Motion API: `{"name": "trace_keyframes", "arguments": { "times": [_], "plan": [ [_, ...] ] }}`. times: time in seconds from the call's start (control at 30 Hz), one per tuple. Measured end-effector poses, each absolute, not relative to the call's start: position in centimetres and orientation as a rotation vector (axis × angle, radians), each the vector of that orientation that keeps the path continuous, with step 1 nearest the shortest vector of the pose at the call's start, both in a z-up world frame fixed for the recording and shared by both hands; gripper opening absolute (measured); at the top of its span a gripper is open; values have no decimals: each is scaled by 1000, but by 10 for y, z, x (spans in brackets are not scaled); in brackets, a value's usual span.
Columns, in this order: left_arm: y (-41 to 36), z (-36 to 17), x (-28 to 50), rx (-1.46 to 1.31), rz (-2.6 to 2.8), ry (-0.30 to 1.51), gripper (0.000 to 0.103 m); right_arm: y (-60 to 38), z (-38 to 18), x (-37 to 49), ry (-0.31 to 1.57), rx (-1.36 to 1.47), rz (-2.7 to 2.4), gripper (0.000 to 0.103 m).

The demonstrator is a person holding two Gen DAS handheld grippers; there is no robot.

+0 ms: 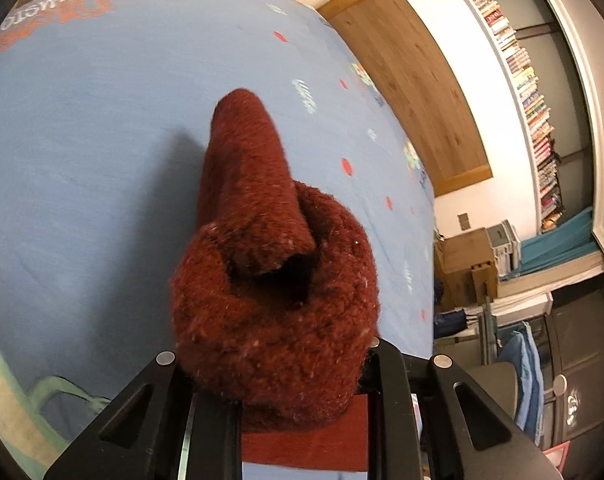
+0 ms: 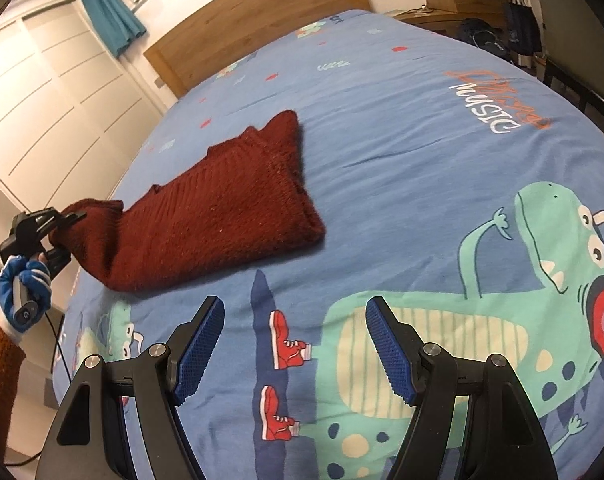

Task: Fold small clothes
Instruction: 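Fold the held end over the sweater with the left gripper and release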

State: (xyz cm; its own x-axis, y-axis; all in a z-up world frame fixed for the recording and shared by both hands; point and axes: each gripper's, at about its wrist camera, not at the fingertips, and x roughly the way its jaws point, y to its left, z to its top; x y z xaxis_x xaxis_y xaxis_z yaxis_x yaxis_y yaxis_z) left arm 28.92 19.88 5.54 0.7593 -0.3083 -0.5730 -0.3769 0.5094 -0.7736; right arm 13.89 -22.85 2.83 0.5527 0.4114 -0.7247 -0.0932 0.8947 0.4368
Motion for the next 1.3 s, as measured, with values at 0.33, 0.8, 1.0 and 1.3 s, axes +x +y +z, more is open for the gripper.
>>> {"name": "trace_keyframes", "arguments": {
  "times": [0.33,0.8,1.0,1.3],
  "plan": [
    [123,79,337,-1055,-131,748,15,-260,30,133,916,413,283,75],
    [-53,42,363,-724,-310,1013,15,-288,22,124,910,466,253,75],
    [-82,41,347,-530,-313,1020,15,-293,20,123,911,481,251,75],
    [-120,16,318,-345,-305,1057,15,-293,17,122,915,495,255,75]
  ]
}}
